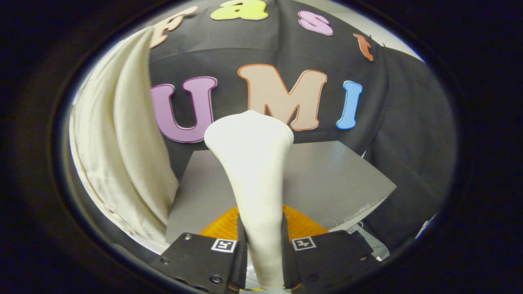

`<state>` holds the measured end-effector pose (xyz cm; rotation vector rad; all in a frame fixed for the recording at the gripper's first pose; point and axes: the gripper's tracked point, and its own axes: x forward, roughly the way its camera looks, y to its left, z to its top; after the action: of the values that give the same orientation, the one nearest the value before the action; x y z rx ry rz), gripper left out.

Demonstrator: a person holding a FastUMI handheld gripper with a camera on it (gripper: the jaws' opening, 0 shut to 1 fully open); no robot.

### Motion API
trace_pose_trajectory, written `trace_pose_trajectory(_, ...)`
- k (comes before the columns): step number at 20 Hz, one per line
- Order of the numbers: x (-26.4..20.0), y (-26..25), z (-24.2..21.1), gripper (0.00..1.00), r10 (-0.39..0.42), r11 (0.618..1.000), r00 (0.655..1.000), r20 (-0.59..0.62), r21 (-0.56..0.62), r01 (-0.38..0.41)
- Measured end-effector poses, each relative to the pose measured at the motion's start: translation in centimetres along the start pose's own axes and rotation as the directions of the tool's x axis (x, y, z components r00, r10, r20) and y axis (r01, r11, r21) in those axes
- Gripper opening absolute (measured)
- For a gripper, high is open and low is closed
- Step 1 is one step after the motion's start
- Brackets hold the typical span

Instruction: Iron the clothes twice with a garment steamer, once on the left side and once on the right side.

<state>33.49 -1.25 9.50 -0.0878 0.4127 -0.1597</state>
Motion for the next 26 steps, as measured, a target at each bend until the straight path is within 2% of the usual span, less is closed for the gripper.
trace_pose_trajectory(3,-5.8,2.7,0.5,0.35,-0.006,1.0,0.995,0.097,-0.024,0.008)
trace_pose_trajectory(7,-13.6,7.9,0.2,0.35,0.031,0.999,0.987,0.16,-0.033,-0.026)
trace_pose_trajectory(14,-23.3,19.1,0.3,0.34,0.162,0.987,0.954,0.253,-0.058,-0.152)
trace_pose_trajectory(20,-26.0,27.0,0.0,0.34,0.262,0.965,0.93,0.258,-0.072,-0.251)
trace_pose_trajectory(26,-23.8,33.5,1.9,0.34,0.304,0.952,0.914,0.268,-0.057,-0.3)
